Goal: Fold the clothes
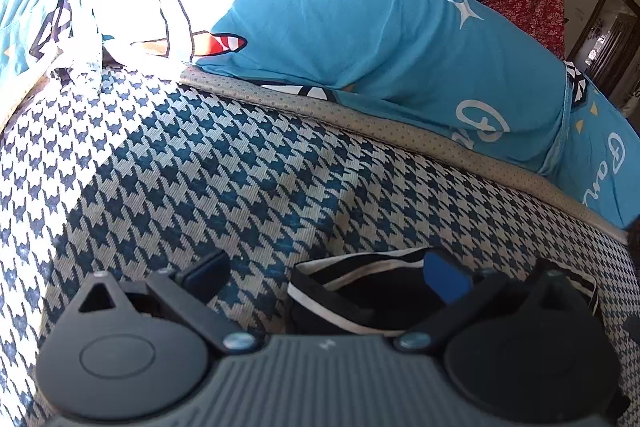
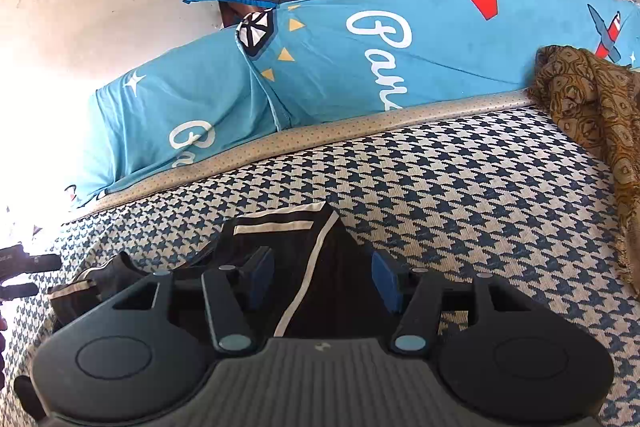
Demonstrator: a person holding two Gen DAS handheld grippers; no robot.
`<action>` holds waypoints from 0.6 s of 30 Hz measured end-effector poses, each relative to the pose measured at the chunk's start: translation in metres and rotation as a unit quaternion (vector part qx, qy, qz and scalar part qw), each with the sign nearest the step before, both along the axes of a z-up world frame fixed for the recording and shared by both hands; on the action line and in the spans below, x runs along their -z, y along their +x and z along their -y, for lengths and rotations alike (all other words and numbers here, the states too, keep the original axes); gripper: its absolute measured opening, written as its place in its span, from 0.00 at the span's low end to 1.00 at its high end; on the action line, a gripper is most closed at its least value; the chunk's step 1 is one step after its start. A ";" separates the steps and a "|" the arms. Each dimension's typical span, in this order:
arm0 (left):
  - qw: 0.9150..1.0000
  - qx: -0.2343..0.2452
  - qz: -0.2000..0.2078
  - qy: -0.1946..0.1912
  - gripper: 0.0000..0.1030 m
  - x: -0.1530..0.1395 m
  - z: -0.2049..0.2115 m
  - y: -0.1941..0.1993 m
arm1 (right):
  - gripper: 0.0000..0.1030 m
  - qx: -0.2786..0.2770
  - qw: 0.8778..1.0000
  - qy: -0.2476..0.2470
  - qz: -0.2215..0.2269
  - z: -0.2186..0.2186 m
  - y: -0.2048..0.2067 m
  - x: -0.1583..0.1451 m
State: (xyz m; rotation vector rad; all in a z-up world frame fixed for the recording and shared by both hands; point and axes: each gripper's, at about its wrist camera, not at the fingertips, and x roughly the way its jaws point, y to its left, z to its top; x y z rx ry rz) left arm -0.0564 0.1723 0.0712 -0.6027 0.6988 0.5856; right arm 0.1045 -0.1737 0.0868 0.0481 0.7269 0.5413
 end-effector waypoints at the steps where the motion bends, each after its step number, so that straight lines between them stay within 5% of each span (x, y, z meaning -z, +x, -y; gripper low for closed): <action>1: 1.000 -0.003 0.003 -0.010 1.00 0.001 -0.003 0.001 | 0.55 0.003 1.000 0.002 0.000 -0.002 0.005 0.002; 8: 0.999 0.020 -0.005 -0.042 1.00 0.010 -0.005 0.013 | 0.63 0.013 1.000 -0.008 -0.004 -0.018 0.031 0.015; 18: 0.998 0.049 -0.041 -0.020 1.00 0.019 0.005 0.031 | 0.69 -0.002 1.000 -0.022 -0.021 -0.035 0.045 0.035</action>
